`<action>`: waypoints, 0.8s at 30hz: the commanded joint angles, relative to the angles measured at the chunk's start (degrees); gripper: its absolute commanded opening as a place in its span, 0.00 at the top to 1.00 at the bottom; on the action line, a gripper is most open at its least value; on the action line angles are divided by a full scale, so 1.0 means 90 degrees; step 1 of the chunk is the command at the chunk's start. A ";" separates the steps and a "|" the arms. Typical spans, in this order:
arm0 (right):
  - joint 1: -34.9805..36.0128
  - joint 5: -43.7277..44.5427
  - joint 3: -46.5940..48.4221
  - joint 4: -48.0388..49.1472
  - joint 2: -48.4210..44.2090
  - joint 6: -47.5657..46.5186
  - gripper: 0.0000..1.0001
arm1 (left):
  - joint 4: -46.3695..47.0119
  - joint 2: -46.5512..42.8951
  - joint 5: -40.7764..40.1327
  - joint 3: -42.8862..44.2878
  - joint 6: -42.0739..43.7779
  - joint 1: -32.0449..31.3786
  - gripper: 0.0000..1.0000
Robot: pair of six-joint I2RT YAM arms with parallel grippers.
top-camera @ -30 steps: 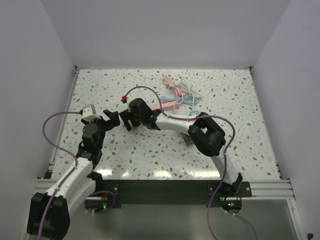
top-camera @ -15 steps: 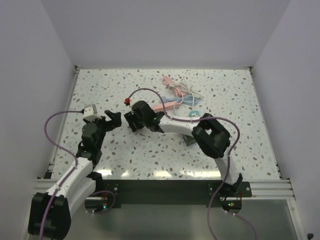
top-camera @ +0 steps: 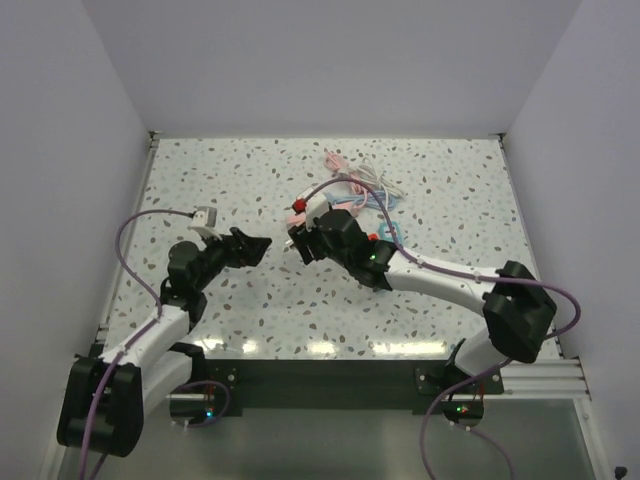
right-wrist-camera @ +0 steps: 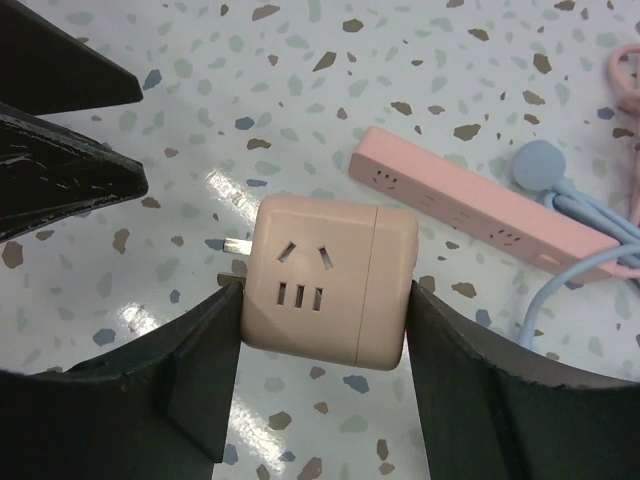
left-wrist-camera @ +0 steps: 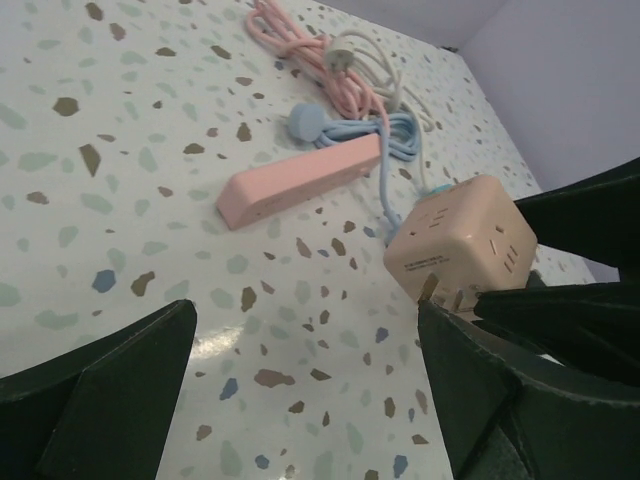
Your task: Insert the plug
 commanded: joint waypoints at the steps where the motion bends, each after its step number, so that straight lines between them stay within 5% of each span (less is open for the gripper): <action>1: 0.0038 -0.0058 -0.0338 0.0743 -0.0633 -0.0428 1.00 | 0.1024 -0.0119 0.1244 0.0115 -0.0466 0.0052 0.02; 13: 0.0233 -0.0586 -0.1100 0.1475 -0.1493 -0.0926 1.00 | 0.3192 0.0318 0.2222 -0.0403 -0.2234 -0.0123 0.02; 24: 0.0380 -0.0616 -0.1481 0.1690 -0.1913 -0.1014 1.00 | 0.3418 0.0846 0.1890 -0.0110 -0.2225 -0.1168 0.01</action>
